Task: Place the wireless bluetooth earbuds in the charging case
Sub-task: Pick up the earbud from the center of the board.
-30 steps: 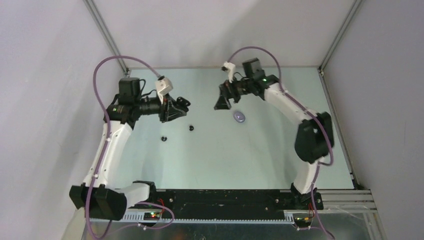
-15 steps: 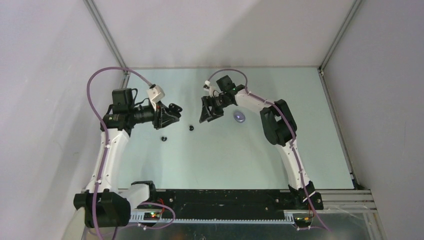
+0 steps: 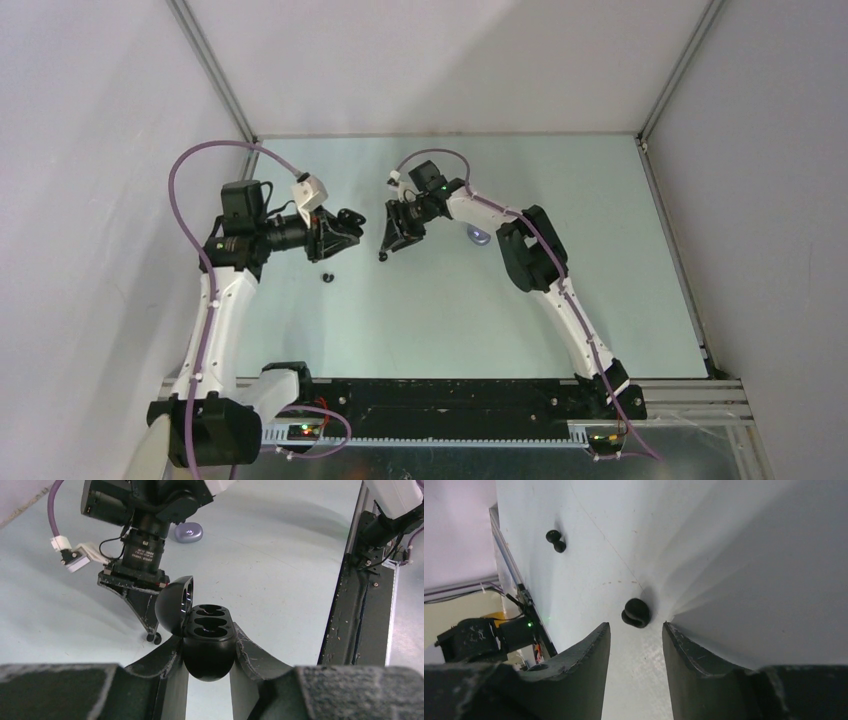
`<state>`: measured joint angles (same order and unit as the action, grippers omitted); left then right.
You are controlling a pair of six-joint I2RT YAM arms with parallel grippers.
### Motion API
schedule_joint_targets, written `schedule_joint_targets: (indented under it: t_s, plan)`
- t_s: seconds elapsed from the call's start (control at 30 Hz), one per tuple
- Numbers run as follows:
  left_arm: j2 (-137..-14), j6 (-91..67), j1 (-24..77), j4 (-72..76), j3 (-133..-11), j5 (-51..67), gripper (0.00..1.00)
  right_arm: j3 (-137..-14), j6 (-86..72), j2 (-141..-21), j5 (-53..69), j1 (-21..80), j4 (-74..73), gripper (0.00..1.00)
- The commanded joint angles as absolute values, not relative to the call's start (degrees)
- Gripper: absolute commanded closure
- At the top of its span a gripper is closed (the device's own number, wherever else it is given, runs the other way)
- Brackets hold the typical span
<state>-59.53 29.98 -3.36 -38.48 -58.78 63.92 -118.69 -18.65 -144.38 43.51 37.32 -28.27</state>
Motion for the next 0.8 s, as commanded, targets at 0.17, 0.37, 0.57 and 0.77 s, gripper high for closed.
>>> schedule_joint_targets:
  t_s: [0.17, 0.37, 0.57, 0.77]
  plan:
    - [-57.5, 29.3, -3.7, -35.2, -58.0, 67.6, 0.91, -123.1, -21.9, -148.2, 43.1, 38.0, -29.8, 0.56]
    - [-57.3, 29.3, -3.6, -34.7, -57.6, 67.8, 0.90, -120.0, -23.7, -147.5, 45.5, 37.6, -27.9, 0.66]
    - [-56.9, 29.4, -3.5, -34.7, -57.5, 68.1, 0.90, -117.1, -24.5, -146.8, 45.9, 37.7, -26.3, 0.75]
    - [-56.8, 29.3, -3.6, -34.6, -57.4, 68.3, 0.89, -117.0, -25.5, -147.1, 45.5, 37.6, -25.6, 0.76]
